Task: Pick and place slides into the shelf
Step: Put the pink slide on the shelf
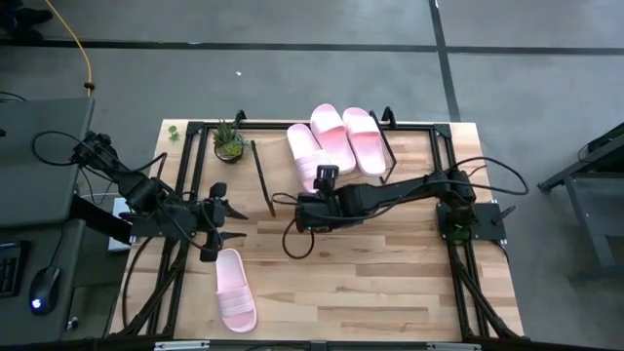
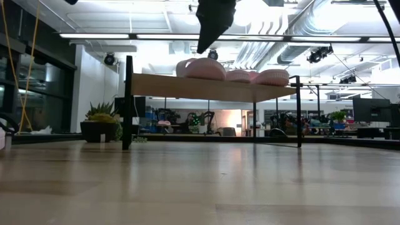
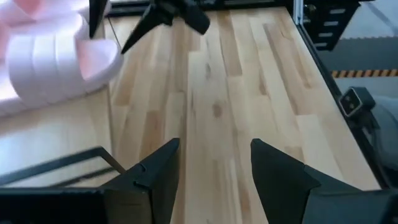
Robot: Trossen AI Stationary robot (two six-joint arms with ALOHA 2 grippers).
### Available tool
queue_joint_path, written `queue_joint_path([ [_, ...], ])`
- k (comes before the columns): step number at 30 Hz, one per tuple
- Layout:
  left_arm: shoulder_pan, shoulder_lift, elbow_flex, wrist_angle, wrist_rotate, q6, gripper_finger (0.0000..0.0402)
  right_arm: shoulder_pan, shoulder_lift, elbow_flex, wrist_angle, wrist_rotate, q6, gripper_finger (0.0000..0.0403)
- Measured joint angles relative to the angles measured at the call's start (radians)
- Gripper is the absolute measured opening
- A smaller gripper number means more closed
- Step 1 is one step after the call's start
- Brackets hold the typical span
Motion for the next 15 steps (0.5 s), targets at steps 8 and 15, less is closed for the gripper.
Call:
queue_joint_path([
  [8,0.0,0.003,-0.004,-0.034,0.086,-0.057,0.0179,0.043,0.0,0.0,0.039,-0.001,-0.002,0.017],
  [15,0.0,0.005,-0.004,-0.068,0.281,-0.13,0.0179,0.071,0.0,0.0,0.1,-0.047,-0.002,0.017],
])
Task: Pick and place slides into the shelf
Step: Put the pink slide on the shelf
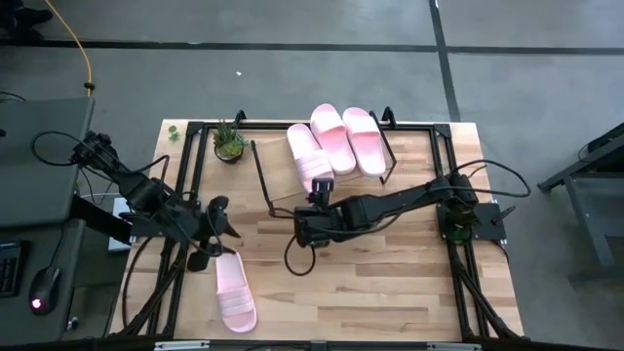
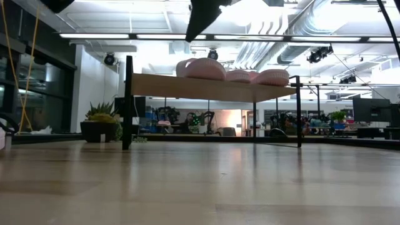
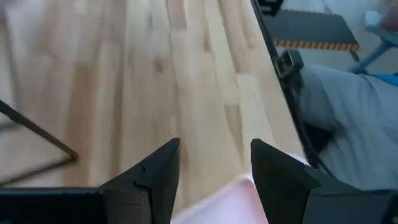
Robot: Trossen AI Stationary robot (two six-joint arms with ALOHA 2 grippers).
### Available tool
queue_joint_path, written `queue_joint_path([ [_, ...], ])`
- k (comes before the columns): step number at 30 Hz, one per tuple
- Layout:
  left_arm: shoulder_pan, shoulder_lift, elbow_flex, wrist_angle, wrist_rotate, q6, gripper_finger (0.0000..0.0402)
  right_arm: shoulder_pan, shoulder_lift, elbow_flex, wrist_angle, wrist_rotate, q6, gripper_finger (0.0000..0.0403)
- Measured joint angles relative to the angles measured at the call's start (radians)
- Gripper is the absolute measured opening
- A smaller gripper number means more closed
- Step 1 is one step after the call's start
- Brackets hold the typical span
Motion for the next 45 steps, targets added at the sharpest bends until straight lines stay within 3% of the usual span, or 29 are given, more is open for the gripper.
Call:
queue_joint_path([
  [7,0.0,0.041,-0.001,-0.061,0.097,-0.159,0.0179,0.013,0.0,0.0,0.057,-0.077,0.0,0.017],
  [18,-0.001,0.256,0.0,0.08,0.264,-0.217,0.0179,0.047,0.0,0.001,0.045,-0.19,0.026,0.017],
  [30,-0.118,0.336,-0.008,0.104,0.257,-0.291,0.0179,0.137,0.0,0.001,0.05,-0.19,0.043,0.017],
  [35,-0.164,0.335,-0.096,0.175,0.251,-0.354,0.0179,0.161,0.0,0.001,0.07,-0.19,0.09,0.017],
  [45,-0.177,0.326,-0.318,0.451,0.358,-0.424,0.0179,0.203,0.0,0.001,0.113,-0.189,0.184,0.017],
])
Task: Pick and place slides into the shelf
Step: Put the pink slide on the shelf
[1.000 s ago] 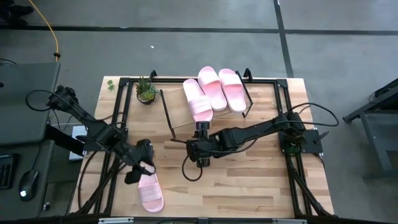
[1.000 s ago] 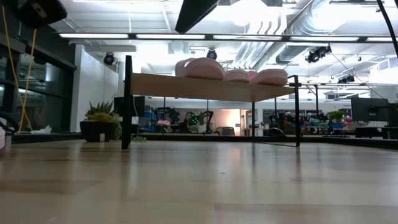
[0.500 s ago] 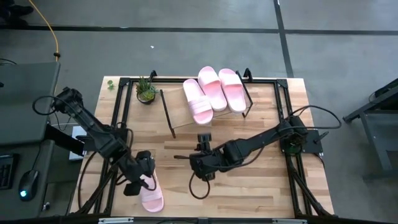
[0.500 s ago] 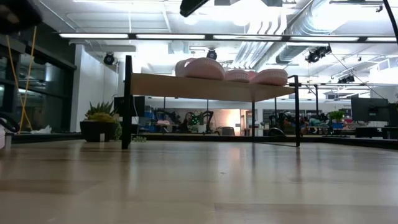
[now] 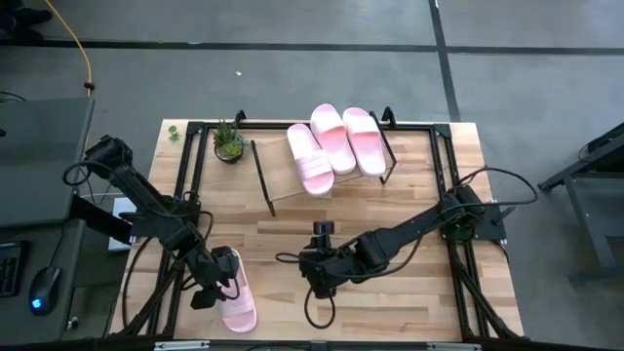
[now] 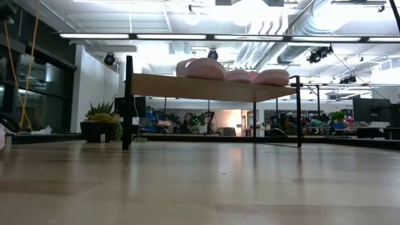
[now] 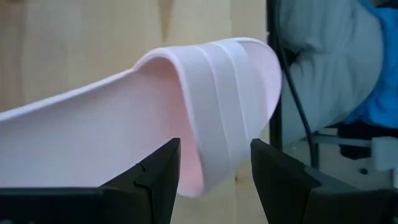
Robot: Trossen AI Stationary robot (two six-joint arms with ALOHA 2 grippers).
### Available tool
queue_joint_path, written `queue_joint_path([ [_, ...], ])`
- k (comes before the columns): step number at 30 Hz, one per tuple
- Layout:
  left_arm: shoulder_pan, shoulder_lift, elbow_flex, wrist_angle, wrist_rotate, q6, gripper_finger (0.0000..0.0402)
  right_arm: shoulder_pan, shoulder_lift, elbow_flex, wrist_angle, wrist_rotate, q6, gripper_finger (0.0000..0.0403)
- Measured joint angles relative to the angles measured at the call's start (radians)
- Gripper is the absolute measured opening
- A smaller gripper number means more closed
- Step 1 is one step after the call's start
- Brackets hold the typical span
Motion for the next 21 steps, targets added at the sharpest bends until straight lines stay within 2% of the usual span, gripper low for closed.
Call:
queue_joint_path([
  [7,0.0,-0.001,-0.07,0.154,0.04,-0.019,0.0179,0.032,0.0,0.0,0.08,0.001,0.0,0.017],
  [16,0.0,-0.001,-0.077,0.176,0.038,-0.021,0.0179,0.08,0.0,0.0,0.143,0.002,0.026,0.017],
  [21,0.0,-0.001,-0.077,0.176,0.035,-0.02,0.0179,0.105,0.0,0.0,0.185,0.042,0.026,0.017],
])
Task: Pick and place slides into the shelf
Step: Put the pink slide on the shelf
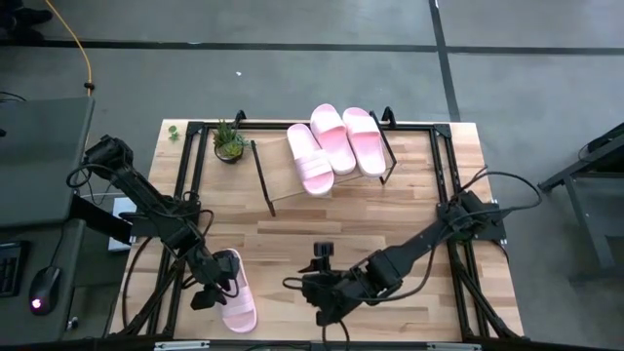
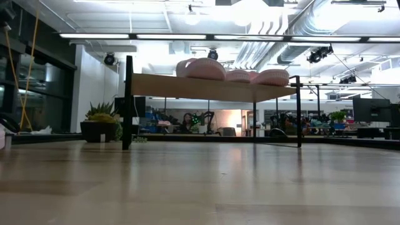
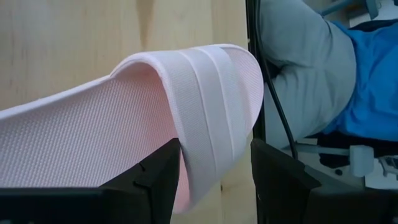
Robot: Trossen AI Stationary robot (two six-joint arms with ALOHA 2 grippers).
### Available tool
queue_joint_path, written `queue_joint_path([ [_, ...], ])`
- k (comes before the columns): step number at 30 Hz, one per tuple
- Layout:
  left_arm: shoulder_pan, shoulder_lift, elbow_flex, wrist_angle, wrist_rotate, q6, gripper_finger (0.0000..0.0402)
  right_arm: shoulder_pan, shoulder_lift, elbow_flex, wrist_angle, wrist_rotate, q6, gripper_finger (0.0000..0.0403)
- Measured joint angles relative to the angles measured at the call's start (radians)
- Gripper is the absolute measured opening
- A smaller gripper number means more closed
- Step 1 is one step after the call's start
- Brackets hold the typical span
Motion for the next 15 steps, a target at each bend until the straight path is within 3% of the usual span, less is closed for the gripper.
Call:
queue_joint_path([
  [15,0.0,0.0,0.0,0.0,-0.023,-0.001,0.0179,0.019,0.021,0.0,0.036,0.028,0.038,0.017],
])
